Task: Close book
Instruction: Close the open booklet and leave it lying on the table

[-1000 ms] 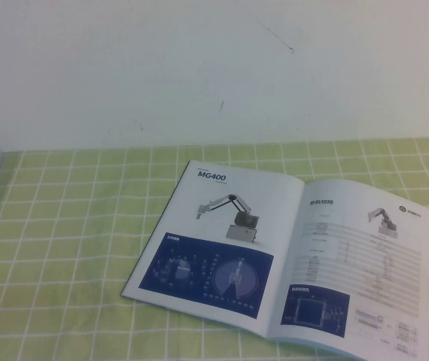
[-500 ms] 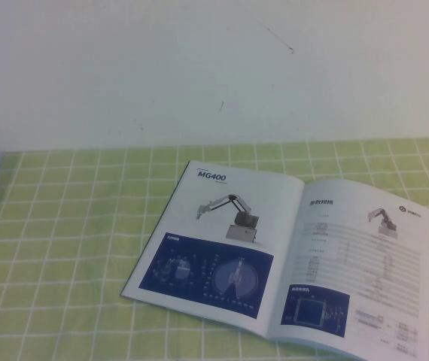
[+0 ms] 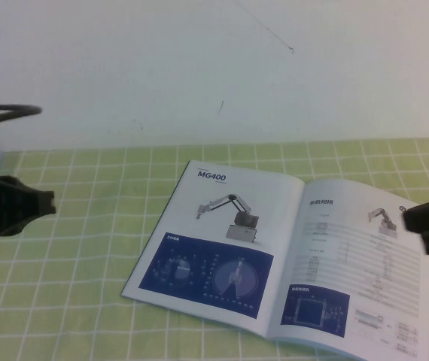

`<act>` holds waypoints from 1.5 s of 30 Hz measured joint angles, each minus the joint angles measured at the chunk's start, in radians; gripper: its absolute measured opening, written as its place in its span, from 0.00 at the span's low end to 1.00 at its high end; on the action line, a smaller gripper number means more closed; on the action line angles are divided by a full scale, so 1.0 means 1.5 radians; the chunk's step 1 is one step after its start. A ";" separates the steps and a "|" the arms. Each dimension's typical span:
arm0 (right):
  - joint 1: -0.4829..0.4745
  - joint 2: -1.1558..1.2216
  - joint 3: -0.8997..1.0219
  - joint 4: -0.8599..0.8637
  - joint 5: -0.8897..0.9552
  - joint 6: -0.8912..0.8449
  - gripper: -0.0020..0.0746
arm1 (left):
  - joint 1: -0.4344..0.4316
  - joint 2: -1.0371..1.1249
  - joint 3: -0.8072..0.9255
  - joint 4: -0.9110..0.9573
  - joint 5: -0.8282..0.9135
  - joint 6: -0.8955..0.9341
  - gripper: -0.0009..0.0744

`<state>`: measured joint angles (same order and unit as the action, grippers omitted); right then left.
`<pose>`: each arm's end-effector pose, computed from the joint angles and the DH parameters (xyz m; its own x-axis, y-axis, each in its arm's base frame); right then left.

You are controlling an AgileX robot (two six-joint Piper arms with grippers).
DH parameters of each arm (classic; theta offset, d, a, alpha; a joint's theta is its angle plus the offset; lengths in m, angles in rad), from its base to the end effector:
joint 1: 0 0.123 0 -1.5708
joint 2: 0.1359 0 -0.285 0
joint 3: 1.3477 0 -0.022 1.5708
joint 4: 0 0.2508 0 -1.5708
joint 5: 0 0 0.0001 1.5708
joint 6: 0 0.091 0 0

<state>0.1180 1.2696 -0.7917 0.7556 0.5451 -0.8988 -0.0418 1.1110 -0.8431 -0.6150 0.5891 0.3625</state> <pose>0.2466 0.0619 0.2675 -0.6218 -0.2797 -0.7315 -0.5027 0.8588 0.0989 0.2255 -0.0387 0.3155 -0.6680 -0.1311 -0.7325 0.1790 0.9271 -0.3292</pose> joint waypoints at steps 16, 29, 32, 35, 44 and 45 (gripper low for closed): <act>0.153 0.347 -0.051 0.084 -0.117 -0.072 0.02 | -0.117 0.251 -0.099 0.014 -0.018 0.059 0.01; 0.147 0.428 -0.069 0.084 -0.097 -0.060 0.02 | -0.197 0.527 -0.350 0.319 0.055 -0.165 0.01; 0.146 0.429 -0.071 0.085 -0.095 -0.056 0.02 | -0.198 0.580 -0.397 0.382 0.065 -0.223 0.01; 0.146 0.429 -0.071 0.085 -0.095 -0.050 0.02 | -0.198 0.621 -0.433 0.400 0.069 -0.249 0.01; 0.146 0.429 -0.071 0.087 -0.093 -0.048 0.02 | -0.198 0.678 -0.473 0.372 0.095 -0.255 0.01; 0.146 0.429 -0.071 0.087 -0.093 -0.048 0.02 | -0.198 0.679 -0.474 0.359 0.098 -0.251 0.01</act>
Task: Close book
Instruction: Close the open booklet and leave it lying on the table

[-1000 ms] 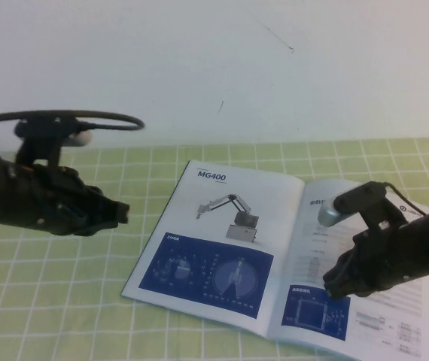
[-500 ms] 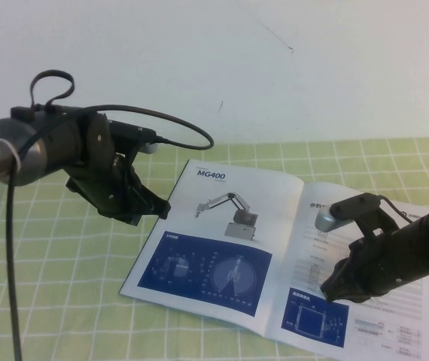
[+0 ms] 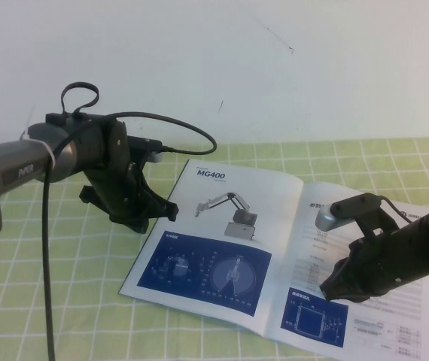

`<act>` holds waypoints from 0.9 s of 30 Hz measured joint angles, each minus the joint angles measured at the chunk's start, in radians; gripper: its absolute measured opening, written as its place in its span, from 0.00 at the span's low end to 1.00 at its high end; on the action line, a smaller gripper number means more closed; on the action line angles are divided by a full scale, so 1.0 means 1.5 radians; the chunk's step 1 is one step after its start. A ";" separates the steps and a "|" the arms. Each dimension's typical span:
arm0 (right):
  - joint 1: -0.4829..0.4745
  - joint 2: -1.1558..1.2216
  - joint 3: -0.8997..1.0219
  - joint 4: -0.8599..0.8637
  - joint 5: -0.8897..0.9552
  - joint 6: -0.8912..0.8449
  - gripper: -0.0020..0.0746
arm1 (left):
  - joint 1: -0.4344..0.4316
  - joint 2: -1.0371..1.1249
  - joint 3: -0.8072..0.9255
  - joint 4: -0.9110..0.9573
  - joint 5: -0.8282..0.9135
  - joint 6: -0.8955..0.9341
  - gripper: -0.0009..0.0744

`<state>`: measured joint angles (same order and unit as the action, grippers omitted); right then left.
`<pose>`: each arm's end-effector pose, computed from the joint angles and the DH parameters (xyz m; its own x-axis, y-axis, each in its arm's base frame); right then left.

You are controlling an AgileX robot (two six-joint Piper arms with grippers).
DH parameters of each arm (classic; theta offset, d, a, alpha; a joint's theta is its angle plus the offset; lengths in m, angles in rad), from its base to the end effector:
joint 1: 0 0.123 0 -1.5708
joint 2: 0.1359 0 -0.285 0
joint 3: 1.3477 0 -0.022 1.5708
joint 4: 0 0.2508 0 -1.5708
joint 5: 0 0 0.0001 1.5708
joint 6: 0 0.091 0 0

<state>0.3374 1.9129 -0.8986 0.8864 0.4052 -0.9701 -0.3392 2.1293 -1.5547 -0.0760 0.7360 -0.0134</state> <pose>0.3033 0.1359 0.1081 -0.8171 -0.4128 -0.4025 -0.5281 0.8159 0.2353 0.4183 -0.1525 0.1585 -0.9084 0.2467 -0.3376 0.2861 0.9555 -0.0716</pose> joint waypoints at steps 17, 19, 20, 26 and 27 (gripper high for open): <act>0.000 0.000 0.000 0.001 0.000 0.001 0.02 | -0.108 0.003 -0.001 -0.202 0.031 0.122 0.01; 0.000 0.000 0.000 0.002 0.000 0.001 0.02 | -0.109 0.006 -0.001 -0.281 0.035 0.182 0.01; 0.000 0.000 0.000 0.002 0.000 0.001 0.02 | -0.109 0.008 0.000 -0.323 0.035 0.215 0.01; 0.000 -0.010 -0.004 0.000 -0.001 0.001 0.02 | -0.111 0.010 0.000 -0.482 0.047 0.317 0.01; 0.000 -0.014 -0.005 -0.005 0.000 0.001 0.02 | -0.111 0.010 0.000 -0.502 0.054 0.331 0.01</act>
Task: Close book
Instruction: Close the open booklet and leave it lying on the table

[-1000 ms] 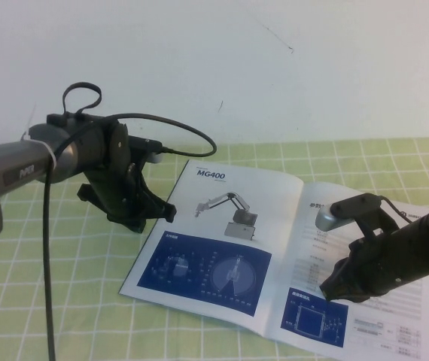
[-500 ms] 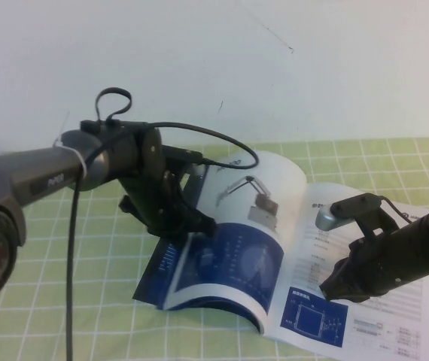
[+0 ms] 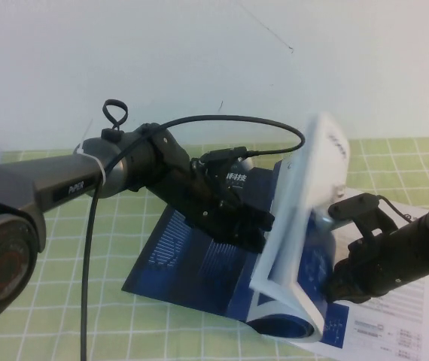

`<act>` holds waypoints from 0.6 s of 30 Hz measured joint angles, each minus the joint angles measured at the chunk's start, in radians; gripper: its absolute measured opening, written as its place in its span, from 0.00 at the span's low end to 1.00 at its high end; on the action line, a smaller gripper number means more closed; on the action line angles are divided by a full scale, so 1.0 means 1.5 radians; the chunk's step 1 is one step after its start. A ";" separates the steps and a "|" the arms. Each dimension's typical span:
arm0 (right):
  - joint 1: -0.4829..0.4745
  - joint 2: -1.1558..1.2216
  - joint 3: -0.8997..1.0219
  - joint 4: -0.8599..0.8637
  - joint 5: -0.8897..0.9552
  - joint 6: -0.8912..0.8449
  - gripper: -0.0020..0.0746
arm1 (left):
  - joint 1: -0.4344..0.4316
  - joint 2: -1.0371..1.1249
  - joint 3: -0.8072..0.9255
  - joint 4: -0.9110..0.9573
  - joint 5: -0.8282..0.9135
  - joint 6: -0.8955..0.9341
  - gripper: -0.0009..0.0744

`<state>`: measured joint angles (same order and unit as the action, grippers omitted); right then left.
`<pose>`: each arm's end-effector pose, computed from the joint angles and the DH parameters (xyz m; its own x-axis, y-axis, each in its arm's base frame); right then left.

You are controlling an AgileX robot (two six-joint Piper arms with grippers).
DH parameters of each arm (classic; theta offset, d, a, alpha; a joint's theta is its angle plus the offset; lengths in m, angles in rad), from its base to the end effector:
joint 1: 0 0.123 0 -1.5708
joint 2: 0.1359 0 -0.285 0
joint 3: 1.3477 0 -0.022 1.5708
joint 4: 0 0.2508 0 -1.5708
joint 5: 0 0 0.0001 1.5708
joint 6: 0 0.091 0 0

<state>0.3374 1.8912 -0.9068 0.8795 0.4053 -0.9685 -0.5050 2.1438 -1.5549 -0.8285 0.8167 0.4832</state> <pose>0.3055 0.1365 0.1169 -0.8034 -0.4135 -0.4285 -0.5381 0.8123 0.2250 0.3693 -0.2600 0.1687 -0.8760 0.3327 -0.3491 0.4787 0.6872 -0.5465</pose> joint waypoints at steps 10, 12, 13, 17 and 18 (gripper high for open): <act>-0.008 -0.211 0.003 -0.095 0.021 0.044 0.02 | 0.000 0.000 0.000 -0.181 0.100 0.170 0.01; -0.008 -0.261 -0.009 -0.092 0.021 0.050 0.02 | 0.000 0.000 0.000 -0.232 0.134 0.214 0.01; -0.008 -0.287 -0.017 -0.089 0.023 0.051 0.02 | 0.000 0.000 0.000 -0.264 0.151 0.238 0.01; -0.008 -0.358 -0.042 -0.084 0.024 0.053 0.02 | -0.003 0.000 -0.003 -0.353 0.221 0.322 0.01; -0.008 -0.364 -0.043 -0.083 0.024 0.053 0.02 | -0.003 0.000 -0.010 -0.359 0.229 0.332 0.01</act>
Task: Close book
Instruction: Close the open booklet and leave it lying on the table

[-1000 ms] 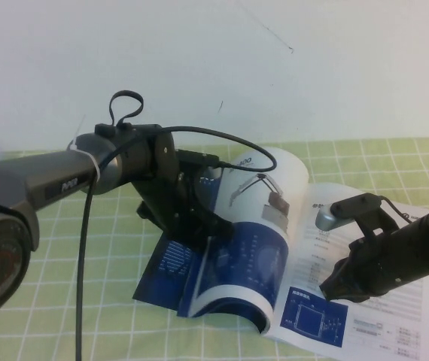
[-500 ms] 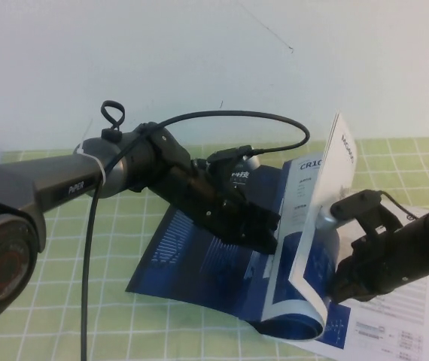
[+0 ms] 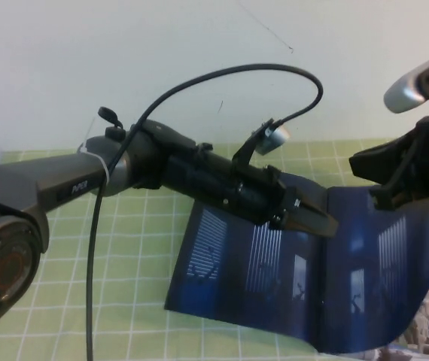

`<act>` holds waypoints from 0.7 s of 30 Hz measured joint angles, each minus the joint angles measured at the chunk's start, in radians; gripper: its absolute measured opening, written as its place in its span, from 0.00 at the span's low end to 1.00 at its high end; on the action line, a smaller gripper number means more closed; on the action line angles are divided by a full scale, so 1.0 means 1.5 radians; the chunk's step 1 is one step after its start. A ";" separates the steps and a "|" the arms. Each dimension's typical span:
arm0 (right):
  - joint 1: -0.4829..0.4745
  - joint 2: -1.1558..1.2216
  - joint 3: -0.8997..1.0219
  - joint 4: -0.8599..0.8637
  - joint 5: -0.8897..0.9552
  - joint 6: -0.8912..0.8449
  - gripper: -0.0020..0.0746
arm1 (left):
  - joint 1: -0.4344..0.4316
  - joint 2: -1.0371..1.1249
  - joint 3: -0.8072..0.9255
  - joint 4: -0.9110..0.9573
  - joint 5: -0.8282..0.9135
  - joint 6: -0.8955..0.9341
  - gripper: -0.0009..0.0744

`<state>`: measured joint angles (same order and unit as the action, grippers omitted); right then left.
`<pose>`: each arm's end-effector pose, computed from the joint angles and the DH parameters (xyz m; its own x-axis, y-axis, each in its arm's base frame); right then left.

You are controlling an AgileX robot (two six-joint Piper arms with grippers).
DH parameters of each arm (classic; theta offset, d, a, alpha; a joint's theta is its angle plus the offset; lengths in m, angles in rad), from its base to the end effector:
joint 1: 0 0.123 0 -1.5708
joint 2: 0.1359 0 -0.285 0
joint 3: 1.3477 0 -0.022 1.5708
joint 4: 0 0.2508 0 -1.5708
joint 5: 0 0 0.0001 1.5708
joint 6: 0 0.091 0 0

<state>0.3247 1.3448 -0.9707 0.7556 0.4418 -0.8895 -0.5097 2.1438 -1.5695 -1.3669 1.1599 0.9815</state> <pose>0.2682 0.1185 0.3065 -0.4430 -0.3337 -0.8321 -0.6230 0.7820 0.0180 0.3456 -0.2868 0.2095 -0.7680 0.3730 -0.5207 0.6066 0.1624 -0.7783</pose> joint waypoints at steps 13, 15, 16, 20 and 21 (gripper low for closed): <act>0.000 0.129 -0.001 -0.235 0.130 0.135 0.02 | -0.003 -0.008 -0.177 0.557 0.014 -0.331 0.01; 0.000 0.152 -0.001 -0.327 0.145 0.214 0.02 | -0.002 -0.008 -0.178 0.683 0.009 -0.426 0.01; 0.000 0.160 -0.001 -0.362 0.151 0.251 0.02 | 0.001 -0.008 -0.177 0.729 0.006 -0.454 0.01; -0.007 0.191 -0.001 -0.496 0.177 0.361 0.02 | 0.028 -0.008 -0.166 0.795 -0.021 -0.533 0.01; -0.012 0.197 -0.001 -0.523 0.182 0.383 0.02 | 0.036 -0.008 -0.163 0.803 -0.025 -0.548 0.01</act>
<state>0.3064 1.6408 -0.9715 -0.0283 0.7141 -0.3157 -0.4558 2.1324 -1.8135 -0.1623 1.1225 0.1602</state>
